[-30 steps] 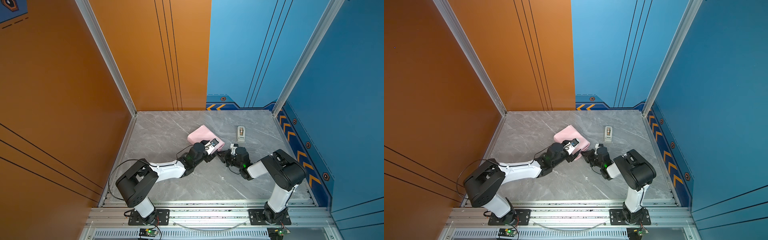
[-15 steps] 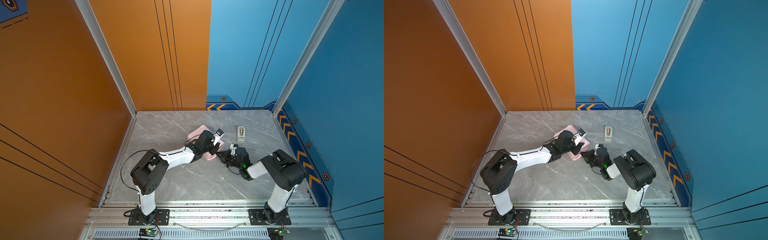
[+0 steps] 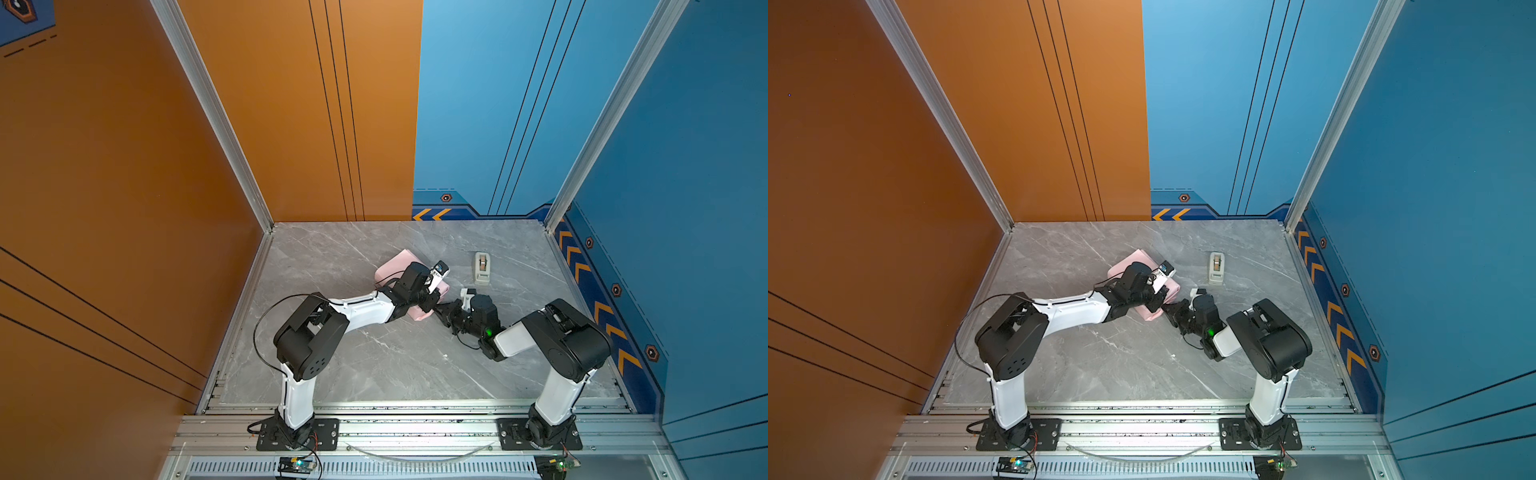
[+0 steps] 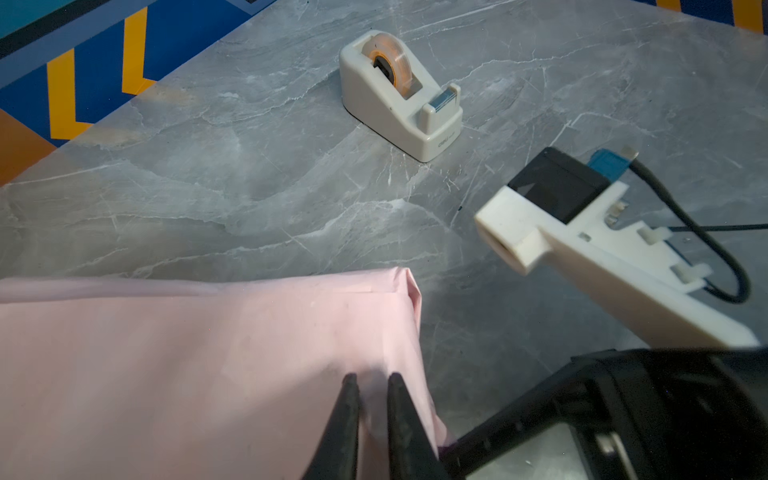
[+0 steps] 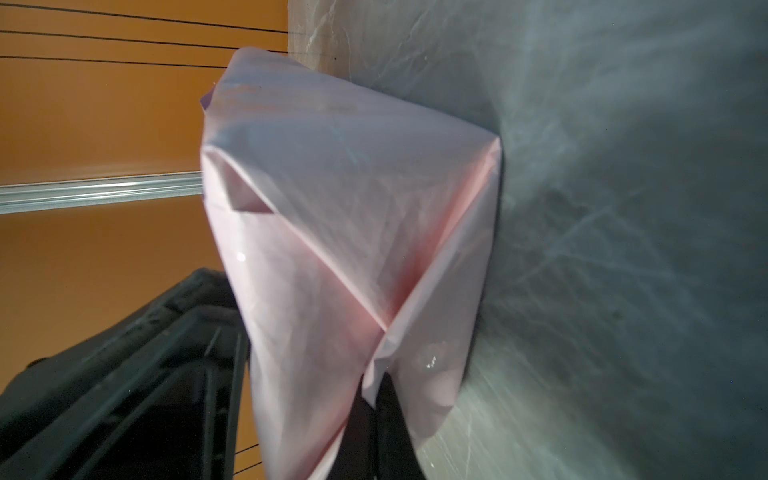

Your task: Wrap the gift box in paper

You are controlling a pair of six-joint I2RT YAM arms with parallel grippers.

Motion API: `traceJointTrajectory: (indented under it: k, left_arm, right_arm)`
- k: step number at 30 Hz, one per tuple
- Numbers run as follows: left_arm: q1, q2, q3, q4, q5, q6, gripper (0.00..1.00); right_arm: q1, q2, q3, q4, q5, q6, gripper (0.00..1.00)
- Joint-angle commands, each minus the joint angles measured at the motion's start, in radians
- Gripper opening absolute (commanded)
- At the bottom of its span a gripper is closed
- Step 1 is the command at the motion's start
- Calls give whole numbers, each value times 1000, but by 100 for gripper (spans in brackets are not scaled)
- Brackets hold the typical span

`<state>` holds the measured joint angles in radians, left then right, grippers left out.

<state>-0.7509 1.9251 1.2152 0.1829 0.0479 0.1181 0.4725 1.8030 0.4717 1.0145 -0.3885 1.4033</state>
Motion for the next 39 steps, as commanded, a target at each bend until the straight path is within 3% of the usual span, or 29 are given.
traceJointTrajectory:
  k: [1, 5, 8, 11, 25, 32, 34, 37, 39]
  left_arm:
    - [-7, 30, 25, -45, -2, 43, 15]
    - [-23, 44, 53, -107, -70, 88, 15]
    - [-22, 33, 47, -101, -85, 94, 36]
    - [-16, 10, 34, -83, -73, 91, 42]
    - [-23, 63, 30, -120, -136, 140, 42]
    - [-32, 66, 30, -132, -171, 172, 23]
    - [-36, 60, 29, -127, -167, 173, 22]
    - [-37, 22, 1, -73, -146, 165, 33]
    - [-37, -17, -21, -38, -137, 159, 47]
  right_arm:
    - [9, 8, 4, -17, 13, -23, 0]
    - [11, 9, 9, -20, 13, -24, 0]
    - [11, 9, 10, -22, 11, -24, 0]
    - [11, 11, 10, -24, 12, -26, 0]
    - [12, 5, 12, -28, 9, -29, 0]
    - [11, -4, 10, -36, 13, -31, 0]
    - [11, -7, 12, -41, 12, -33, 0]
    - [10, -10, 18, -50, 13, -36, 0]
    - [8, -13, 19, -51, 13, -38, 0]
